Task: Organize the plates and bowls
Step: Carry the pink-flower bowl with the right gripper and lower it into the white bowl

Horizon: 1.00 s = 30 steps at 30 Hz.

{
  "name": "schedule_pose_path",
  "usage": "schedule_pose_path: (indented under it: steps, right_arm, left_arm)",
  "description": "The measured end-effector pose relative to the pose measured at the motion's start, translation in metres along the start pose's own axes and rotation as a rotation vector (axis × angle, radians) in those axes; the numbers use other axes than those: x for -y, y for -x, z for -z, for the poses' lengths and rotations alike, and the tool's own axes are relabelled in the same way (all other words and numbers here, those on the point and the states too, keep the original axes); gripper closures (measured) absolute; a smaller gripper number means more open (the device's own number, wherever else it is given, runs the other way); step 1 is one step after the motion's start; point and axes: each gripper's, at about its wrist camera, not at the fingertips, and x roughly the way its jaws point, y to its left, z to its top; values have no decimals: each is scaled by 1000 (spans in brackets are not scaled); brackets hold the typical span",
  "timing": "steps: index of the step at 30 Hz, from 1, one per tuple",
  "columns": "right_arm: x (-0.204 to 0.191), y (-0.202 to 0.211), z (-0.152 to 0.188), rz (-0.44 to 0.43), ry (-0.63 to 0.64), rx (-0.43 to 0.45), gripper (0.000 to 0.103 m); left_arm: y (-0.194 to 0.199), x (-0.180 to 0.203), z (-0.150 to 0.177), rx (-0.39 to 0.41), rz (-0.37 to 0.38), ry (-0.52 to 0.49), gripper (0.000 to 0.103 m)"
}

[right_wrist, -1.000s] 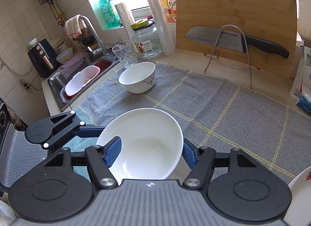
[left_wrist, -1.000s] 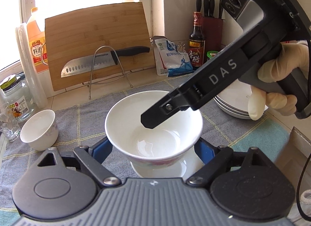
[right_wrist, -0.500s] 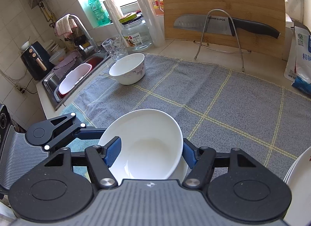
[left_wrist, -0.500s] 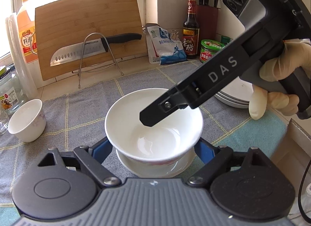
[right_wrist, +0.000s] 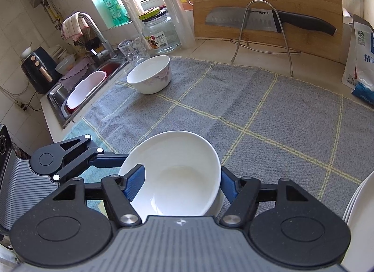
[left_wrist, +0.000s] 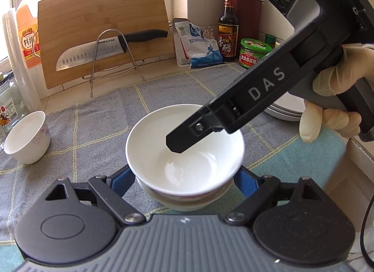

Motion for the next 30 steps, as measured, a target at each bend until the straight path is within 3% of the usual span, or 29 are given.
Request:
schedule_pose_path:
  steps: [12,14,16,18,30]
  right_arm:
    - [-3,-5,2,18,13,-4,24]
    - [-3,-6,2,14,11,0,19]
    - [-4,-4,1,13,14,15,6]
    - [-6,-3,-1,13,21,21,3]
    - [-14,-6,-7,55,74,9,0]
  left_arm:
    - [-6,-2,1,-15,7,10,12]
    - [-5,-2,1,-15,7,11,12]
    - [-5,-3,1,-8,15,15,11]
    - [-4,-4,1,-8,21,21,11]
    - [20,-13,9,3,44,55,10]
